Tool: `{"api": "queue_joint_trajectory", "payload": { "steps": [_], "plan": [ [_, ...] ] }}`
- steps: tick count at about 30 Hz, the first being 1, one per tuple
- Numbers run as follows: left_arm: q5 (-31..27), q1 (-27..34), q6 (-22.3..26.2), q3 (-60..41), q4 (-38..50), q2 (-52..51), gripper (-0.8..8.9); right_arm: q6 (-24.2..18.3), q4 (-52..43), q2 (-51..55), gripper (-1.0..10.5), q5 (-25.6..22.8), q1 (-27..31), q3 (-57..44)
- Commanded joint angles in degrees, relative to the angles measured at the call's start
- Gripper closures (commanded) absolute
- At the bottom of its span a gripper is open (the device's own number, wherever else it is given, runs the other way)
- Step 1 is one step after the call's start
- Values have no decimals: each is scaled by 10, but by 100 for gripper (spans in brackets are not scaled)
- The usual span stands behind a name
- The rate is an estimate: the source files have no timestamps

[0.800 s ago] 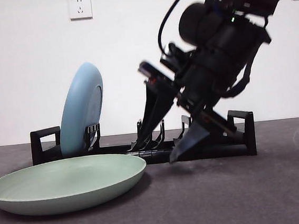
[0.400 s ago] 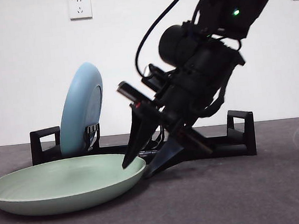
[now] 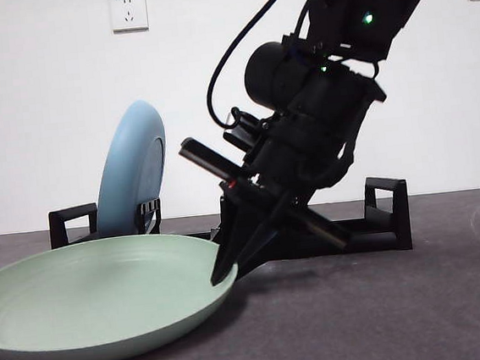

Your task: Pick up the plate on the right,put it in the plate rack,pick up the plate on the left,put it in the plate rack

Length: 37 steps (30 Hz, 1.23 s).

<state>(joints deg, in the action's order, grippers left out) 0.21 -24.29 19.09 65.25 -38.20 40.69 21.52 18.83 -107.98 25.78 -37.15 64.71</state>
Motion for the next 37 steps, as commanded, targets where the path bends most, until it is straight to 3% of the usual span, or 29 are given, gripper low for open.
{"api": "queue_joint_trajectory", "payload": {
  "steps": [1,4,9,15,23,27,30,32,37],
  "plan": [
    [6,-8,6,-2,-12,8,496,-9,28,19,959,-9,-1,-5],
    [42,-24,6,-2,-27,21,500,-14,66,52,959,-23,0,-5],
    [60,-78,6,-2,-42,49,503,-29,128,119,959,-93,2,-5],
    [51,-176,6,-2,-68,98,504,-30,165,192,959,-97,29,-5],
    [-68,-336,7,-3,-77,195,505,-30,200,252,959,-92,92,-5],
    [-177,-412,21,-3,-77,259,507,-36,221,269,959,-90,116,-5],
    [-240,-458,41,-3,-75,308,507,-42,228,278,959,-61,132,-5],
    [-260,-477,43,-3,-68,338,508,-45,229,284,959,-35,139,-5],
    [-263,-491,50,-3,-37,396,508,-45,231,298,959,-20,146,-5]
  ]
}}
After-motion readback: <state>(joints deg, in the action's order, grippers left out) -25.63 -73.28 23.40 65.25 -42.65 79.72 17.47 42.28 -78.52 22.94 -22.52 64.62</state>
